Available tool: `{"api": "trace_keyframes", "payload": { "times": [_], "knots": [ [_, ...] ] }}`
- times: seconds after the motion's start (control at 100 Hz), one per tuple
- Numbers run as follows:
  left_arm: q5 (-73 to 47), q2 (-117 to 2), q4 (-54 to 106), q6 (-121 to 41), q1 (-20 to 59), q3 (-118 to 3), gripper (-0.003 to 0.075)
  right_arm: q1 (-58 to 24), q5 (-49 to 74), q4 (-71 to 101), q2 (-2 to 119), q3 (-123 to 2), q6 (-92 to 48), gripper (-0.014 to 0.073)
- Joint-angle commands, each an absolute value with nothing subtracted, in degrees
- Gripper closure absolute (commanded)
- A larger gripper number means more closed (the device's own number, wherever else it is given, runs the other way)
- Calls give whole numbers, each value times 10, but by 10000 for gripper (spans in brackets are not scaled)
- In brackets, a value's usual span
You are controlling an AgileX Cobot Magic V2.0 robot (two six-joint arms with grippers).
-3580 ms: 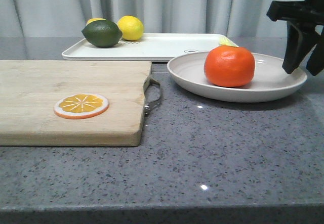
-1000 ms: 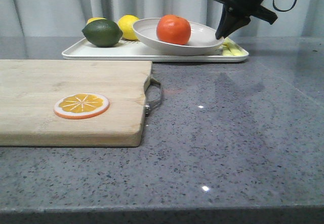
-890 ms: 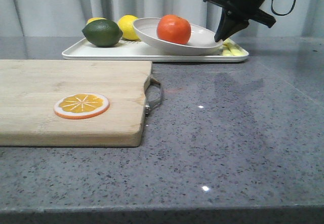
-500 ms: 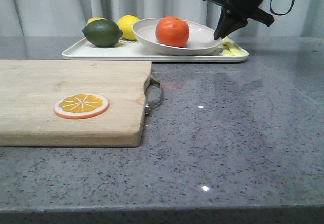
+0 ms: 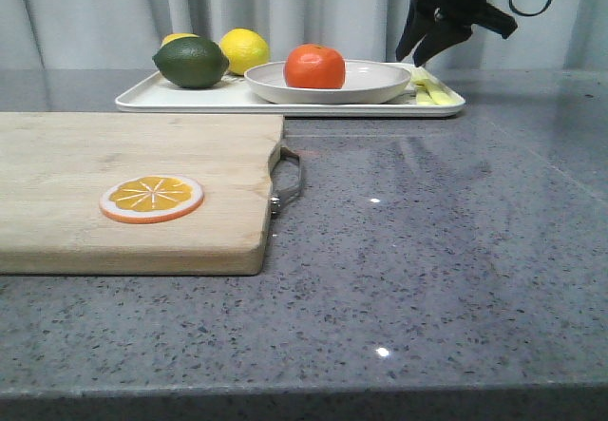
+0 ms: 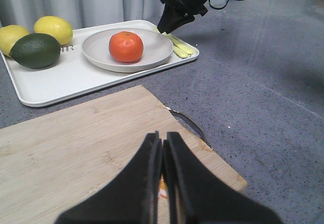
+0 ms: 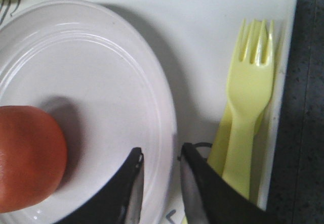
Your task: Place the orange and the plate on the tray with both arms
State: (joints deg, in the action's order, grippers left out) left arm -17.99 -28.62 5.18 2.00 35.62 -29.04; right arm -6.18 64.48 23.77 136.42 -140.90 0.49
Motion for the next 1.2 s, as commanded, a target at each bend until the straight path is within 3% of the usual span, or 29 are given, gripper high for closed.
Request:
{"api": "trace_keyframes", "payload": {
  "times": [0.0, 0.25, 0.77, 1.19],
  "knots": [
    [-135, -287, 52, 22, 355, -305, 738, -61, 649, 250, 1298, -1429, -13, 405],
    [-135, -287, 52, 22, 355, -305, 739, -61, 704, 232, 1247, -1429, -29, 668],
    [-137, -287, 52, 22, 355, -305, 738, -62, 767, 201, 1124, -1411, -29, 660],
    [-137, -287, 51, 22, 355, -305, 739, -62, 663, 143, 895, -1123, -44, 660]
  ]
}}
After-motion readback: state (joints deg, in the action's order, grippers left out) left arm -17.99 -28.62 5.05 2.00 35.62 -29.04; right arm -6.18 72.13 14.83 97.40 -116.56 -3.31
